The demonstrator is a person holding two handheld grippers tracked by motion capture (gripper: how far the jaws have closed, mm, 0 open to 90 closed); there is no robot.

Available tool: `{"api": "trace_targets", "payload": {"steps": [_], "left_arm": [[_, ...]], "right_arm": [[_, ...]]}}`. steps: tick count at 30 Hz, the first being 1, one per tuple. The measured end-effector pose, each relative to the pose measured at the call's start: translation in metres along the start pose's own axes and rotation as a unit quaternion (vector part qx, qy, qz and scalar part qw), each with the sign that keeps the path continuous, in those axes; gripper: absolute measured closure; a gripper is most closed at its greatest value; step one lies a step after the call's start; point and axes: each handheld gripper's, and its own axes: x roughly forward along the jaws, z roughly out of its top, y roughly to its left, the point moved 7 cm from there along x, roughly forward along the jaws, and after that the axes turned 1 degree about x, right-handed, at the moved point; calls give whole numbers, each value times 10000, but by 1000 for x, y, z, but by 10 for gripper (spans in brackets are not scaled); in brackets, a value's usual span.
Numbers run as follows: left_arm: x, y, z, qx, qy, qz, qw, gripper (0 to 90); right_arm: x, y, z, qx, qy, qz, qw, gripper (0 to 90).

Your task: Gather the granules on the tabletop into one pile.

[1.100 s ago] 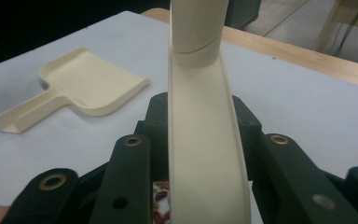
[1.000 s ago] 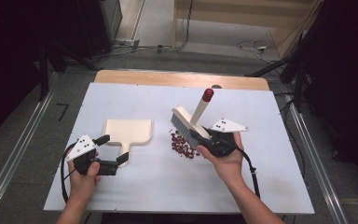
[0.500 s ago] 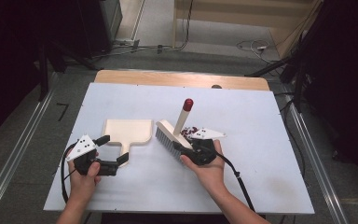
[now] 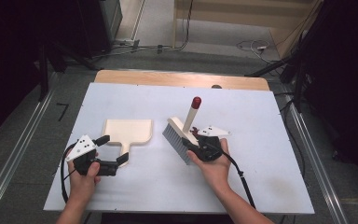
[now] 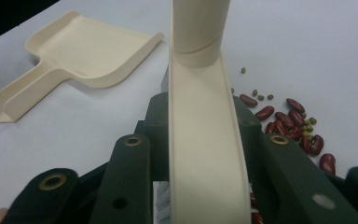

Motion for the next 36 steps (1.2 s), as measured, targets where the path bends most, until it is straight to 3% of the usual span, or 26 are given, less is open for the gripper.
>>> {"api": "trace_targets", "payload": {"steps": [8, 17, 36], "left_arm": [[0, 0, 0, -4, -4, 1, 10000, 0], [-1, 0, 0, -6, -28, 2, 10000, 0], [-1, 0, 1, -13, -54, -2, 10000, 0]], "right_arm": [[-5, -14, 1, 73, 75, -243, 9996, 659], [-10, -35, 0, 379, 90, -386, 9985, 659], [-21, -53, -1, 502, 27, -689, 9964, 659]]}}
